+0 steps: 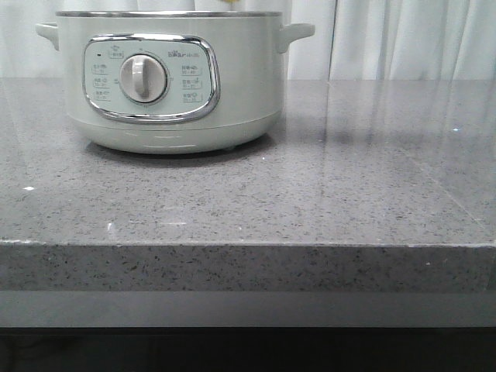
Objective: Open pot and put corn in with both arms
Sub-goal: 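Carry the corn over the open pot with the right gripper, then lower the corn into the pot and open the right gripper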
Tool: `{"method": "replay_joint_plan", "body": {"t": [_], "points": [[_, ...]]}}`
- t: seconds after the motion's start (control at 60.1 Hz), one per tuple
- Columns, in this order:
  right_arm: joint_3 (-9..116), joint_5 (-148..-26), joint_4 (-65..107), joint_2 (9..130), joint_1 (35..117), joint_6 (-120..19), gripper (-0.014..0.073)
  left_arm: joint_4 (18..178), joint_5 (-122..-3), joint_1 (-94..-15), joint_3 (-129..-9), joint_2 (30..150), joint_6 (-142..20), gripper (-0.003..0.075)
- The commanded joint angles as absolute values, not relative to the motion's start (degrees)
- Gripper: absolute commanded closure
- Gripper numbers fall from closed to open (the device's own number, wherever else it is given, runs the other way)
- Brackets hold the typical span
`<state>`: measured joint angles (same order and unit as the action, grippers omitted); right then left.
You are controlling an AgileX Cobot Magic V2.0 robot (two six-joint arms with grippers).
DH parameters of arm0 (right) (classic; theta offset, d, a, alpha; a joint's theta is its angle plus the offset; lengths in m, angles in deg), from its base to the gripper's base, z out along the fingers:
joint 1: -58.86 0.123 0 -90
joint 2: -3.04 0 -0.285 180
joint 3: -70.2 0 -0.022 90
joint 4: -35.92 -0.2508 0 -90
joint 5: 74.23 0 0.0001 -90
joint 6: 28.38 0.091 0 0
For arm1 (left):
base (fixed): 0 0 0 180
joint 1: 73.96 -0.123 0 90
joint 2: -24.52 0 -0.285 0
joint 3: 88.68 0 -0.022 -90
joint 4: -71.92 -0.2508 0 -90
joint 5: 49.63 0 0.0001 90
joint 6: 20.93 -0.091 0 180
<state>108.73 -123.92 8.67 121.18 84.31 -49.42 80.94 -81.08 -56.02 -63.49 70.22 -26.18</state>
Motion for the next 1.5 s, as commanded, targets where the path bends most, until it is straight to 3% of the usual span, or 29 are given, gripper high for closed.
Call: {"method": "replay_joint_plan", "body": {"t": [0.0,0.948,1.197,1.48], "points": [[110.8,-118.1,7.7,119.2,84.3,-50.1,0.0295,81.6,-72.6,-56.1,-65.8,70.1,-26.1,0.05],[110.8,-121.5,7.7,123.8,84.3,-50.1,0.0291,81.6,-72.6,-56.1,-65.8,70.1,-26.1,0.0499],[110.8,-121.4,7.7,124.1,84.3,-50.1,0.0056,81.6,-72.6,-56.1,-65.8,70.1,-26.1,0.05],[110.8,-121.5,7.7,123.5,84.3,-50.1,0.0051,81.6,-72.6,-56.1,-65.8,70.1,-26.1,0.0499]]}}
